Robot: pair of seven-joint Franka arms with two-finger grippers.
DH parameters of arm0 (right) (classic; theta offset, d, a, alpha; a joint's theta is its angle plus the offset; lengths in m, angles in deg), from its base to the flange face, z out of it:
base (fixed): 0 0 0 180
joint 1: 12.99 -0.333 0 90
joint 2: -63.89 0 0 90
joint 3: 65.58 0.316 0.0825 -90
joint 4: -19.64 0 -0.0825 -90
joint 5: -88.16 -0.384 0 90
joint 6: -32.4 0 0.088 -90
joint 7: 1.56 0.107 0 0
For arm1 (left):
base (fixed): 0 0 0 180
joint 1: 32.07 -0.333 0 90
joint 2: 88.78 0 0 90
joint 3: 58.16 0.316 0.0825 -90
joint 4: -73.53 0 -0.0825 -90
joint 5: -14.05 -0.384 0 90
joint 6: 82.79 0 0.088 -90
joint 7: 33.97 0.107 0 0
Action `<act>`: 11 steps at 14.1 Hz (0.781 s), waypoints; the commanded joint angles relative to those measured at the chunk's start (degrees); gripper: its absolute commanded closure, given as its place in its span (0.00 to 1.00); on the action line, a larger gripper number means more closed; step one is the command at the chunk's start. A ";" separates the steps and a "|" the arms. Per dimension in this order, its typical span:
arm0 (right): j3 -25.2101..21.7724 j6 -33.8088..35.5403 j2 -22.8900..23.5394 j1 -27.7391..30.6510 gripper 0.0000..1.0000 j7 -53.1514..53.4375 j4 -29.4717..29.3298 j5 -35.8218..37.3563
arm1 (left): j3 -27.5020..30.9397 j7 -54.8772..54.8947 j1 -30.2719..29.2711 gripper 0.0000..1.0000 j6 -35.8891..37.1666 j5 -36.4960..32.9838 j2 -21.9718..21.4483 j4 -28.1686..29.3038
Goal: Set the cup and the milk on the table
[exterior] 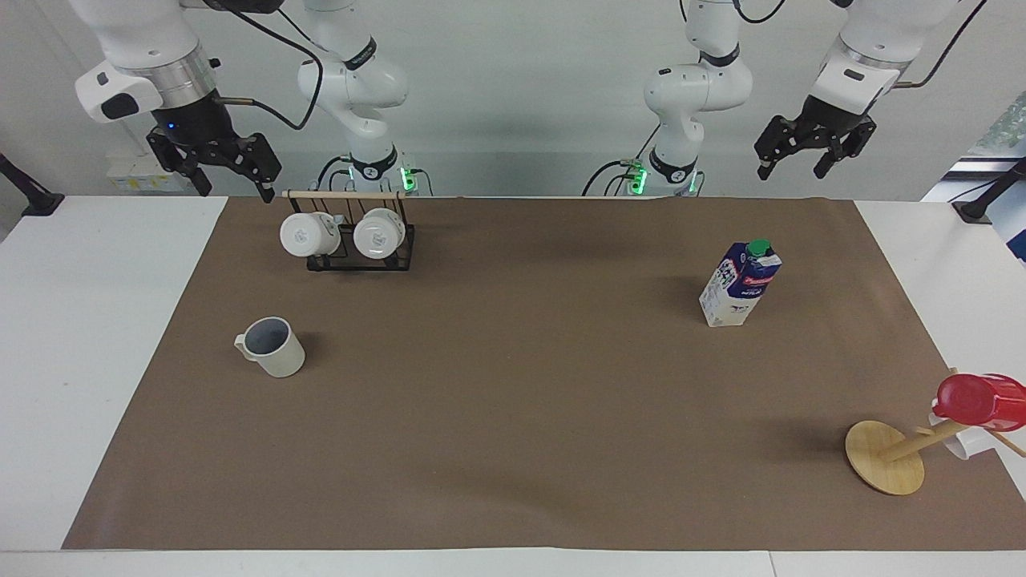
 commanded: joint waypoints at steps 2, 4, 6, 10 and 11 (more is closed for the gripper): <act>0.24 -1.10 -1.54 0.57 0.00 -1.54 1.97 -1.16 | -0.05 -0.58 -0.46 0.00 1.37 -0.53 0.24 -1.33; 0.24 -1.10 -1.45 0.48 0.00 -1.36 1.71 -1.07 | -0.05 -0.58 -0.46 0.00 1.37 -0.53 0.24 -1.33; 0.24 -0.92 -1.54 0.48 0.00 -1.19 1.70 -1.16 | -0.05 -0.58 -0.46 0.00 1.37 -0.53 0.24 -1.33; 0.07 -0.40 -1.54 1.00 0.00 -1.01 1.79 -1.07 | -0.14 -0.58 -0.29 0.00 1.37 -0.53 0.24 -1.33; 0.07 -0.40 -1.54 1.00 0.00 -1.10 1.71 -1.07 | -0.14 -0.58 -0.37 0.00 1.37 -0.53 0.24 -1.42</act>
